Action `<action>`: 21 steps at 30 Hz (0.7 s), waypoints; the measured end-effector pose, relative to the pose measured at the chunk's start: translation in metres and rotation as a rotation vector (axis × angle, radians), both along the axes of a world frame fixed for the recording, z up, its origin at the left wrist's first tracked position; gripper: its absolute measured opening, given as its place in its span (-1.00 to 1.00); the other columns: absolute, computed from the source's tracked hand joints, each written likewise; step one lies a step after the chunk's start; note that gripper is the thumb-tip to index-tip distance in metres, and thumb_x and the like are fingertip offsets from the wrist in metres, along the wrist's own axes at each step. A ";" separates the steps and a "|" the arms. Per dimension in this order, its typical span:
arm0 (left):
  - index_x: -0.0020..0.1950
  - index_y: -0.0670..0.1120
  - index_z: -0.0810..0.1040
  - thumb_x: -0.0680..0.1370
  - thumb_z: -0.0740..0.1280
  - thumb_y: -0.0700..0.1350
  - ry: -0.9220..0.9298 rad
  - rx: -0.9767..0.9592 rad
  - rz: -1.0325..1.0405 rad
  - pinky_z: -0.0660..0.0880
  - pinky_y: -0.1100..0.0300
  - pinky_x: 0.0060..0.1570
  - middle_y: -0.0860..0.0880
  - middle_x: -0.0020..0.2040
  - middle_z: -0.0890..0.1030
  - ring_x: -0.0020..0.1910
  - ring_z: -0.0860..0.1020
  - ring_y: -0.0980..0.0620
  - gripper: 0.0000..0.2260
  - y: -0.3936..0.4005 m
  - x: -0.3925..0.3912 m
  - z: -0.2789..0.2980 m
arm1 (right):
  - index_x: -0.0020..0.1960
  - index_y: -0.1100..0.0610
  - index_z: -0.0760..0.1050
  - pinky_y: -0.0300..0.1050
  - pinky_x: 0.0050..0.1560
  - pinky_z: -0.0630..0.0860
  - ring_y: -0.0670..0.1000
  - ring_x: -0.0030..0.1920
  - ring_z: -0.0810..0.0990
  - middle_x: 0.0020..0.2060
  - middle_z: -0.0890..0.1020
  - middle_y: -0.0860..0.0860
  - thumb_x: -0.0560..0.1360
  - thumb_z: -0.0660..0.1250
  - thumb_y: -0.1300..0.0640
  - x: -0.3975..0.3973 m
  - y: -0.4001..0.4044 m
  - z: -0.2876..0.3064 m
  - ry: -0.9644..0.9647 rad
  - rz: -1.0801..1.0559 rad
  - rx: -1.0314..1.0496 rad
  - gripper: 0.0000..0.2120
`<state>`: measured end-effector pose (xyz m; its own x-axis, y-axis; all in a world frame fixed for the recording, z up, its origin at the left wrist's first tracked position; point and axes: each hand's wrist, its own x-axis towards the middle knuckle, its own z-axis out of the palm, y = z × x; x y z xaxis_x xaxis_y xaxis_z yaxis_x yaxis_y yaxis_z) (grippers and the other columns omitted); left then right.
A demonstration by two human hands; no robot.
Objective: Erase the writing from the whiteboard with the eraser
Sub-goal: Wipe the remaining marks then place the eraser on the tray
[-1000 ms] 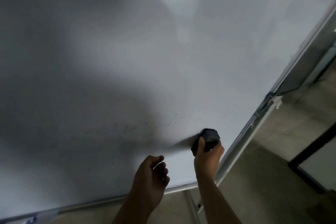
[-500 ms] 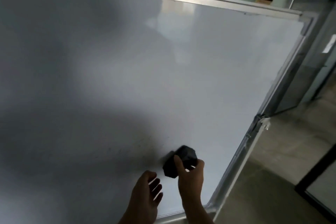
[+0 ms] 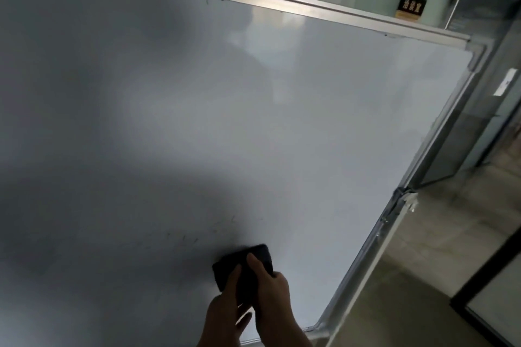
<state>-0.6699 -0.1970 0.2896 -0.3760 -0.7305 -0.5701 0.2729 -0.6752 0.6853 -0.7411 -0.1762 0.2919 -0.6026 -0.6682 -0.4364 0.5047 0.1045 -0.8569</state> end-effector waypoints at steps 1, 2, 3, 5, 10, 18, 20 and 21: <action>-0.04 -0.13 0.62 0.50 0.37 0.07 -0.016 -0.053 0.019 0.42 0.03 0.04 -0.15 -0.02 0.66 0.07 0.57 -0.13 -0.73 -0.004 -0.001 0.005 | -0.02 0.46 0.54 0.03 -0.14 0.63 0.27 -0.10 0.69 -0.13 0.66 0.34 0.25 0.61 0.05 -0.002 -0.001 0.007 -0.013 -0.002 -0.060 -0.45; -0.08 -0.09 0.62 0.52 0.34 0.07 -0.019 -0.125 0.041 0.43 0.03 0.01 -0.13 -0.07 0.67 0.06 0.58 -0.12 -0.77 -0.009 -0.003 0.012 | 0.03 0.43 0.51 0.08 -0.08 0.63 0.25 -0.07 0.69 -0.08 0.66 0.34 0.32 0.57 0.11 -0.007 -0.004 0.013 -0.012 -0.014 -0.127 -0.52; -0.09 -0.06 0.63 0.53 0.32 0.07 -0.027 -0.193 0.057 0.44 0.04 -0.04 -0.11 -0.12 0.69 0.02 0.60 -0.10 -0.77 -0.012 -0.003 0.023 | 0.06 0.40 0.48 0.11 -0.03 0.63 0.23 -0.04 0.69 -0.05 0.66 0.31 0.37 0.54 0.15 -0.011 -0.005 0.023 0.001 -0.023 -0.189 -0.57; -0.08 -0.07 0.65 0.54 0.29 0.11 -0.037 -0.292 0.073 0.46 0.07 -0.13 -0.08 -0.16 0.70 -0.05 0.62 -0.07 -0.72 -0.019 -0.005 0.036 | 0.10 0.33 0.47 0.03 -0.05 0.63 0.17 -0.01 0.69 -0.02 0.67 0.24 0.40 0.50 0.13 -0.018 -0.008 0.039 0.043 -0.018 -0.261 -0.60; -0.11 -0.21 0.65 0.49 0.32 0.19 -0.200 -0.209 0.012 0.43 0.08 -0.11 -0.15 -0.18 0.67 -0.10 0.59 -0.12 -0.56 -0.025 -0.001 0.013 | -0.04 0.21 0.57 0.04 -0.02 0.48 0.18 0.00 0.58 0.00 0.64 0.22 0.12 0.53 -0.27 -0.015 -0.002 0.013 0.040 0.042 0.068 -0.36; -0.16 -0.18 0.64 0.47 0.35 0.18 -0.212 -0.300 -0.019 0.37 0.15 -0.22 -0.10 -0.32 0.60 -0.29 0.52 -0.04 -0.60 -0.034 0.012 0.033 | -0.22 0.17 0.52 -0.15 -0.37 0.17 -0.04 -0.44 0.26 -0.46 0.33 0.00 0.43 0.43 0.01 -0.039 0.005 0.034 0.081 0.156 -0.060 -0.77; -0.20 -0.18 0.64 0.50 0.31 0.17 -0.156 -0.401 -0.021 0.37 0.16 -0.23 -0.10 -0.36 0.59 -0.36 0.51 -0.02 -0.59 -0.039 0.016 0.055 | -0.34 0.09 0.49 -0.17 -0.44 0.08 -0.07 -0.49 0.15 -0.50 0.22 -0.04 0.43 0.43 0.05 -0.047 0.003 0.058 0.118 0.183 -0.183 -0.77; -0.21 -0.18 0.65 0.51 0.29 0.18 -0.131 -0.429 -0.025 0.38 0.15 -0.23 -0.11 -0.35 0.60 -0.36 0.51 -0.02 -0.58 -0.041 0.017 0.061 | -0.39 0.05 0.47 -0.18 -0.46 0.06 -0.07 -0.50 0.12 -0.51 0.19 -0.04 0.42 0.45 0.03 -0.048 0.003 0.065 0.132 0.184 -0.206 -0.73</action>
